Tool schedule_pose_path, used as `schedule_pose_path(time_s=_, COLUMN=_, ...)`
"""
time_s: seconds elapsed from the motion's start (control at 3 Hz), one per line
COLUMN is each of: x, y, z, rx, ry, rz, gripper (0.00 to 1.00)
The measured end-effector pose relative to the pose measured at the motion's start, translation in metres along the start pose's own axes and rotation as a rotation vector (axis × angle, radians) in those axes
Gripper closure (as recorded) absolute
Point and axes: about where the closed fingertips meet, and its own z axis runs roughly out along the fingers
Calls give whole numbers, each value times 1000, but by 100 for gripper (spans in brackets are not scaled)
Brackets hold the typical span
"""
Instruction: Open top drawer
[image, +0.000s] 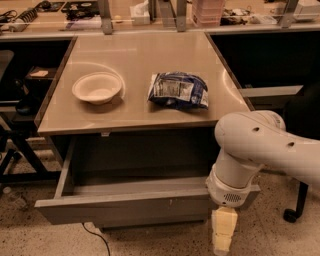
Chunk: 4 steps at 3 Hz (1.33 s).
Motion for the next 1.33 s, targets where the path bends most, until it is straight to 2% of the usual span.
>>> schedule_pose_path(time_s=0.33, x=11, y=33, z=-15, rx=8, ry=-13, rz=29, gripper=0)
schedule_pose_path(time_s=0.67, x=11, y=33, z=-15, rx=8, ry=-13, rz=29, gripper=0)
schedule_pose_path(time_s=1.0, x=4, y=22, z=-34, rx=77, ry=-15, rz=32, gripper=0)
schedule_pose_path(time_s=1.33, x=-7, y=3, z=-36, rx=101, ry=-4, rz=32, gripper=0)
